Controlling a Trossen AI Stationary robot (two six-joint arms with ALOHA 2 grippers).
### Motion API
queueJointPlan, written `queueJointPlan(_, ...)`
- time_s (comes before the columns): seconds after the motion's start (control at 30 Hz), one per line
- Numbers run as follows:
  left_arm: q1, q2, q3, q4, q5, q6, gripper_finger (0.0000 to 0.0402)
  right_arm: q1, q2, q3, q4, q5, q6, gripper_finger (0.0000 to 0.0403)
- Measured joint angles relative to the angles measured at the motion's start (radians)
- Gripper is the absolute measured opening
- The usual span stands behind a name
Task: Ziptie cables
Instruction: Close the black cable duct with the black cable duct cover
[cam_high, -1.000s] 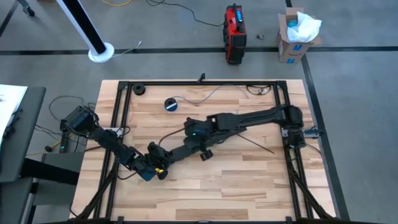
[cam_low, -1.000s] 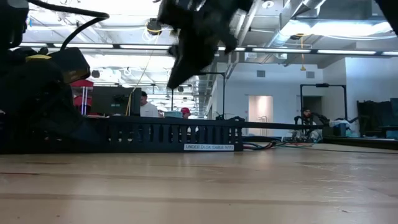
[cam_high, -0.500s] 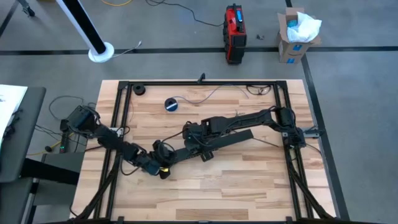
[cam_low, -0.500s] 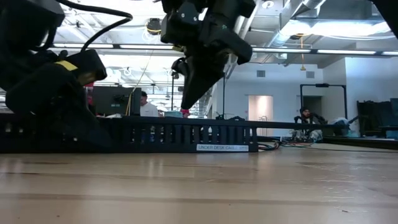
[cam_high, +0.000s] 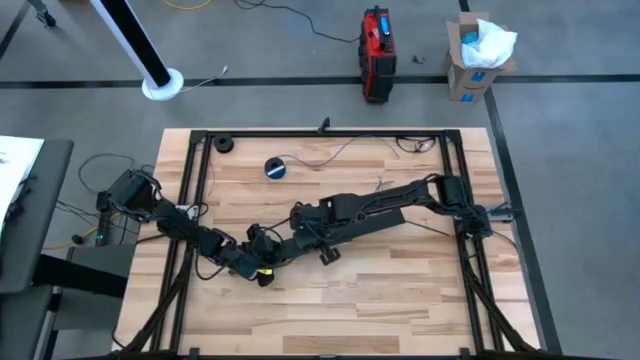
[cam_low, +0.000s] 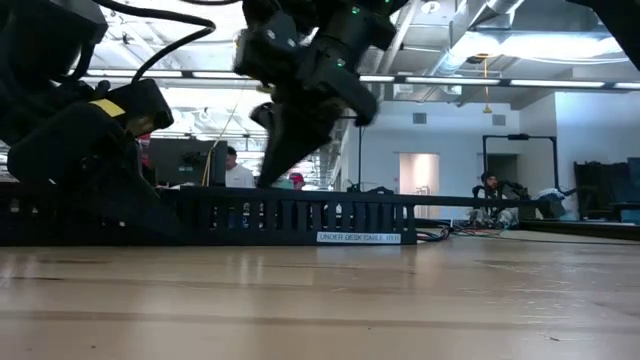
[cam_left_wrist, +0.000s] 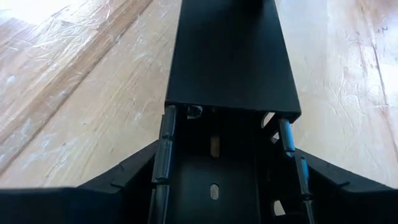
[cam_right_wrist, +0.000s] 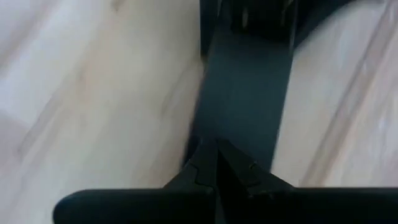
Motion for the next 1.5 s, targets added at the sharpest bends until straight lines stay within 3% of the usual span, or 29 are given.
queueJointPlan(0.2,0.033,0.0,0.0,0.01,0.013,0.042,0.0256,0.002,0.003,0.0,0.116,-0.042,0.021,0.0)
queueJointPlan(0.37,0.089,-0.001,0.0,0.065,0.085,0.135,0.0256,0.001,0.003,0.002,0.216,-0.035,0.015,0.0)
queueJointPlan(0.5,0.135,-0.001,0.0,0.083,0.14,0.191,0.0256,0.001,-0.029,0.033,0.065,0.095,-0.006,0.0)
queueJointPlan(0.7,0.165,0.0,0.0,0.118,0.166,0.233,0.0256,0.001,-0.036,0.026,-0.185,0.116,-0.05,0.0)
queueJointPlan(1.1,0.178,0.001,0.0,0.17,0.205,0.299,0.0232,0.025,-0.032,0.007,-0.098,0.117,-0.072,0.0)
queueJointPlan(1.3,0.199,0.004,0.025,0.156,0.211,0.354,0.0234,0.025,-0.014,0.007,0.001,0.055,-0.046,0.0)
queueJointPlan(1.4,0.219,0.004,0.036,0.139,0.226,0.36,0.0235,0.031,-0.01,0.004,-0.005,0.089,-0.045,0.0)
queueJointPlan(1.5,0.237,0.001,0.038,0.125,0.265,0.356,0.0235,0.041,-0.025,0.007,-0.046,0.191,-0.043,0.0)
